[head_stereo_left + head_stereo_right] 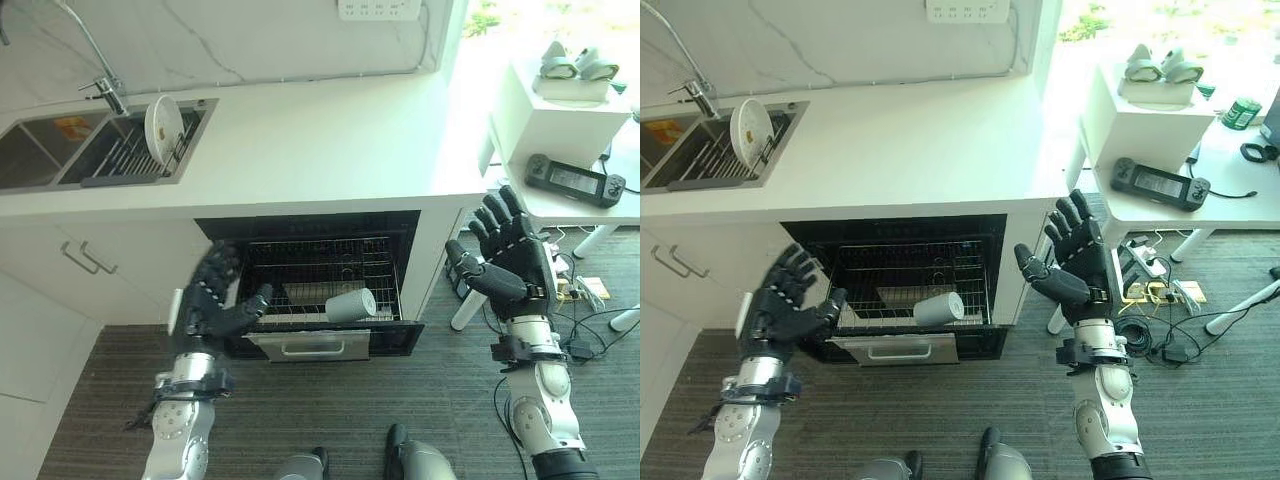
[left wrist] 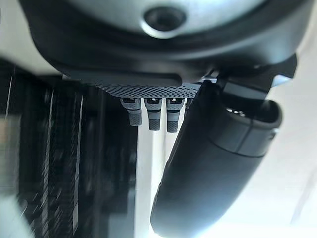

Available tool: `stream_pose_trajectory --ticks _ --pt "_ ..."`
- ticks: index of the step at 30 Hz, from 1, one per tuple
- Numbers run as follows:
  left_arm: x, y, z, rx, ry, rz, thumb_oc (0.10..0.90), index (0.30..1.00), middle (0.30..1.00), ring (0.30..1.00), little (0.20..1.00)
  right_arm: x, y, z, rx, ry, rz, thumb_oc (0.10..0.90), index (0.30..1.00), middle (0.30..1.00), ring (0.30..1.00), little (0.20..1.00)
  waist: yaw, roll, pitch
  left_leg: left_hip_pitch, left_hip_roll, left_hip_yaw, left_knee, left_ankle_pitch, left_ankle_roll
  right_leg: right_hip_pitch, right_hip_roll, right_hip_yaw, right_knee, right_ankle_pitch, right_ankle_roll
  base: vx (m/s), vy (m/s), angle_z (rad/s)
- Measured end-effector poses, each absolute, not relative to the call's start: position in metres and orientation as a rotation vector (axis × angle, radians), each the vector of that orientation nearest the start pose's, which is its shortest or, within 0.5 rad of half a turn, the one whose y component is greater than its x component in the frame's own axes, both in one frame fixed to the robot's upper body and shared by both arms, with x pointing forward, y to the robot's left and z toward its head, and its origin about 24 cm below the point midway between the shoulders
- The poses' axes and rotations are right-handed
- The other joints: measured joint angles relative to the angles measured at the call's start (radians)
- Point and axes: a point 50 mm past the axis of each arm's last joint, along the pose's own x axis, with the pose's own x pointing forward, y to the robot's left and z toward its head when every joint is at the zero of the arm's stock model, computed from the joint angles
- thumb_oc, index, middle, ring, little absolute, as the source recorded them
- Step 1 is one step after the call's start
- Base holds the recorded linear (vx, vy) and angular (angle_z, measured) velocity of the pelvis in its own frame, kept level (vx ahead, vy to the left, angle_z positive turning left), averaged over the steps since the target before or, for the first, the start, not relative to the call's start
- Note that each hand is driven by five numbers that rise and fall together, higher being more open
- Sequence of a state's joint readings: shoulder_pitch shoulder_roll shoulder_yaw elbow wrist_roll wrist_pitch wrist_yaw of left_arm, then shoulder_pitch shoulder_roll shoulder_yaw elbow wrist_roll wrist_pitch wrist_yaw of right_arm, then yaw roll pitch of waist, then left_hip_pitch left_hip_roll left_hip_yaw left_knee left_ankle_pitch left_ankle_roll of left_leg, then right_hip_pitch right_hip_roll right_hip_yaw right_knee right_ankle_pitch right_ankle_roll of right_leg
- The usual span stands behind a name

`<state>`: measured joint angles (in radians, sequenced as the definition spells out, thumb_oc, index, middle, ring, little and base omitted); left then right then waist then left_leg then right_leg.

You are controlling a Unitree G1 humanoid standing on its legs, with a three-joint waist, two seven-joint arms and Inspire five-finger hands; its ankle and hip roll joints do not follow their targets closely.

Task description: Place the dishes in the dishwasher.

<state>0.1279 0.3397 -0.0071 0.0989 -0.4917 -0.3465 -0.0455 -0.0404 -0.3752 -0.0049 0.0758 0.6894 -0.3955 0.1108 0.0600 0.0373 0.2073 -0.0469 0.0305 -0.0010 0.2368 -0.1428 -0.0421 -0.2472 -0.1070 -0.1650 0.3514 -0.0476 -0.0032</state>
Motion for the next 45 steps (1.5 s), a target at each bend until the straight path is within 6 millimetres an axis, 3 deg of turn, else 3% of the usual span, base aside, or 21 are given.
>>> stream_pose_trajectory --ticks 3,12,30,33,38,45 --pt "0.222 0.229 0.037 -0.137 -0.136 0.048 0.8 0.9 0.9 0.9 0.9 0.254 -0.233 0.09 0.271 -0.384 0.019 0.8 0.9 0.9 0.9 0.9 -0.004 0.001 0.0 0.016 0.002 0.013 -0.003 0.0 0.0 0.001 0.007 0.014 -0.002 0.009 -0.012 0.0 -0.011 -0.13" --pt "0.229 0.229 0.044 -0.09 -0.153 0.026 0.8 0.9 0.9 0.9 0.9 0.254 -0.235 0.087 0.267 -0.364 0.013 0.8 0.9 0.9 0.9 0.9 -0.014 0.001 -0.001 0.029 0.003 0.024 -0.007 -0.003 0.006 0.012 0.01 0.021 -0.014 0.013 0.005 0.0 -0.005 -0.03" --pt "0.224 0.235 0.027 -0.082 -0.056 0.024 0.8 0.9 0.9 0.9 0.9 0.255 -0.228 0.077 0.271 -0.282 0.074 0.8 0.9 0.9 0.9 0.9 -0.027 0.005 -0.004 0.028 0.004 0.026 -0.007 -0.002 0.005 0.013 0.011 0.022 -0.019 0.015 0.002 0.0 -0.003 0.0" --pt "0.224 0.222 0.021 -0.203 -0.018 -0.113 0.8 0.9 0.9 0.9 0.9 0.255 -0.228 0.077 0.271 -0.285 0.073 0.8 0.9 0.9 0.9 0.9 -0.031 0.005 -0.004 0.029 0.004 0.028 -0.007 -0.002 0.005 0.012 0.011 0.022 -0.019 0.015 0.002 -0.04 -0.042 -0.01" --pt "0.22 0.175 0.006 -0.282 0.091 -0.442 0.8 0.9 0.9 0.9 0.9 0.254 -0.226 0.075 0.273 -0.277 0.078 0.8 0.9 0.9 0.9 0.9 -0.035 0.003 -0.006 0.032 0.004 0.035 -0.008 -0.002 0.004 0.012 0.014 0.028 -0.019 0.016 0.002 -0.01 -0.014 -0.04" --pt "0.214 0.128 0.002 -0.309 0.188 -0.82 0.8 0.9 0.9 0.9 0.9 0.25 -0.233 0.063 0.304 -0.251 0.035 0.8 0.9 0.9 0.9 0.9 -0.09 -0.013 -0.013 0.055 0.005 0.081 -0.016 -0.007 0.013 0.012 0.028 0.073 -0.032 0.033 0.016 0.0 0.0 -0.21"
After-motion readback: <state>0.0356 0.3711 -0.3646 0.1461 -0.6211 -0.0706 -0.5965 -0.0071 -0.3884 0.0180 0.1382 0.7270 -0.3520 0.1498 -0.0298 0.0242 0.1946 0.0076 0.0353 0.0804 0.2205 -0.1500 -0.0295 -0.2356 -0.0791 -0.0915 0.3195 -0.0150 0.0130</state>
